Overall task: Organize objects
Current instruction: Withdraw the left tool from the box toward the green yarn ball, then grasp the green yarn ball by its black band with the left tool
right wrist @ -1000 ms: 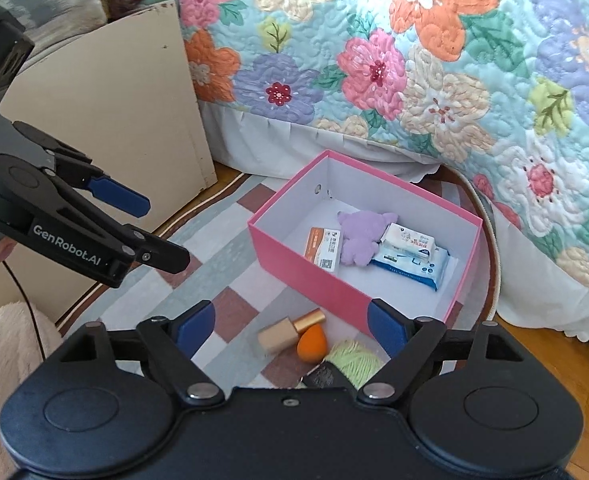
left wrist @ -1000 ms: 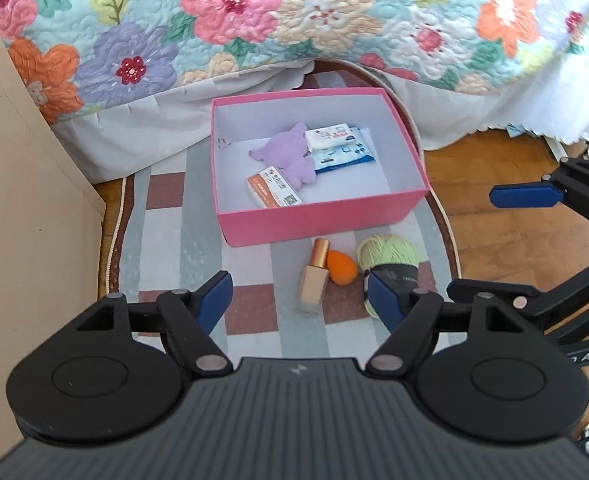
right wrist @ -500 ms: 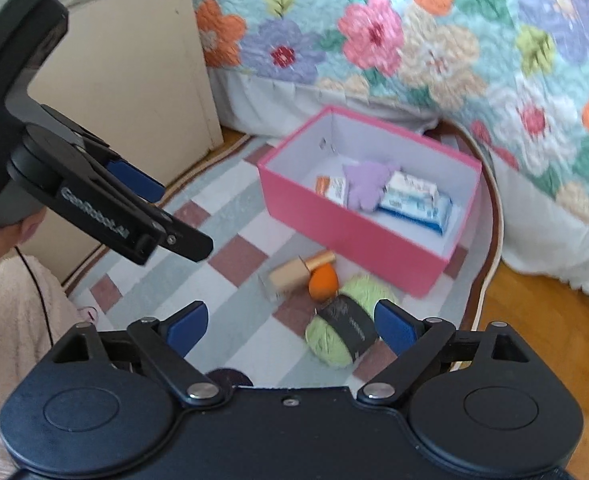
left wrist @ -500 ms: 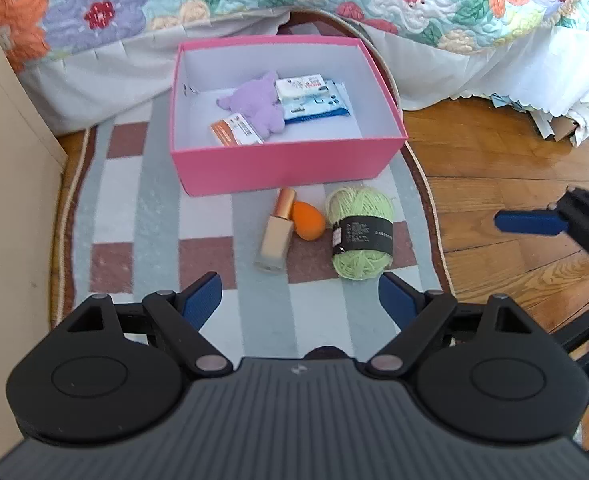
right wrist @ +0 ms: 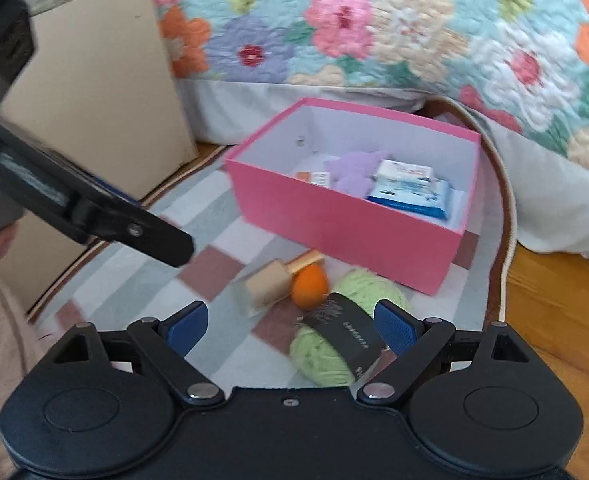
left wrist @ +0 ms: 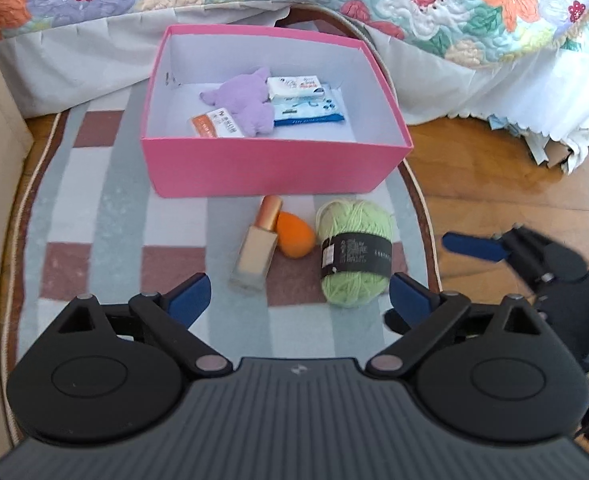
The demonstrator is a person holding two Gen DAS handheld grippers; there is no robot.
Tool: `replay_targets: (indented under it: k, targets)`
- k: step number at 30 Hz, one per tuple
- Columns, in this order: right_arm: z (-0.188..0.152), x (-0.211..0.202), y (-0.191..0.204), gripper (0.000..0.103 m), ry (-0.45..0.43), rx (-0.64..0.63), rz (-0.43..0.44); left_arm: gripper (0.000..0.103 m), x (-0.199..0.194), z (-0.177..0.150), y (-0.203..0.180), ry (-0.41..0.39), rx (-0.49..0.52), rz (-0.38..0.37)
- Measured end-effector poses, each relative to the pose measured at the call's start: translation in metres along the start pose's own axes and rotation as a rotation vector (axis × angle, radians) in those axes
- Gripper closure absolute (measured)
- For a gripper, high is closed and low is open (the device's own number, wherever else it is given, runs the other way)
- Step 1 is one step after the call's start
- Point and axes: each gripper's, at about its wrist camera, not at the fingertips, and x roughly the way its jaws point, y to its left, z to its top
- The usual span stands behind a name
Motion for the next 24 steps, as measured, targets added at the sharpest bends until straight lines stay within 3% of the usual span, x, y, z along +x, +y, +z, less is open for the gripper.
replay_targets:
  k: [6,11,14,17,21,24]
  targets:
    - [-0.027,0.031,-0.022,0.01,-0.047,0.106,-0.054,0.006,0.029,0.007,-0.004,-0.085,0.047,0.009]
    - [-0.045,0.048,-0.034,0.01,-0.035,0.241,-0.033,0.006,0.051,0.008,-0.01,-0.105,0.025,-0.088]
    - [-0.055,0.058,-0.031,0.01,-0.05,0.273,-0.032,0.006,0.069,0.005,-0.017,-0.095,0.009,-0.097]
    - [-0.063,0.068,-0.024,0.011,-0.05,0.247,-0.014,0.006,0.086,0.001,-0.021,-0.073,0.006,-0.088]
    - [-0.061,0.074,-0.011,0.011,-0.05,0.143,-0.072,0.012,0.111,-0.004,-0.016,0.015,-0.048,-0.069]
    - [-0.061,0.074,-0.007,0.011,-0.066,0.114,-0.083,0.015,0.118,-0.01,-0.01,0.013,-0.076,-0.102]
